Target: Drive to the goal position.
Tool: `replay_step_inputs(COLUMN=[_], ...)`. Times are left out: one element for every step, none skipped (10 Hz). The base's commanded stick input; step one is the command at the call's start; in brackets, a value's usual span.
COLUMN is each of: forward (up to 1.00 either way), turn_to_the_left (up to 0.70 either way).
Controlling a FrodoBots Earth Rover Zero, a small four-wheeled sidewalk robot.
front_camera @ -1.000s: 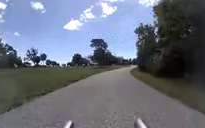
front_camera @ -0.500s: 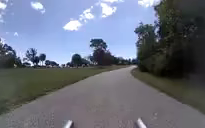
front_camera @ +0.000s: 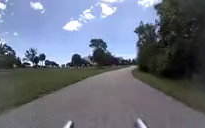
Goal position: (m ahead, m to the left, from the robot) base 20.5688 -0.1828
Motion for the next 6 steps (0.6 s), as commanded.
replay_step_inputs(forward=[0.5, 0.5, 0.5, 0.5, 0.5, 0.5], turn_to_the_left=[0.0, 0.0, 0.0, 0.0, 0.0, 0.0])
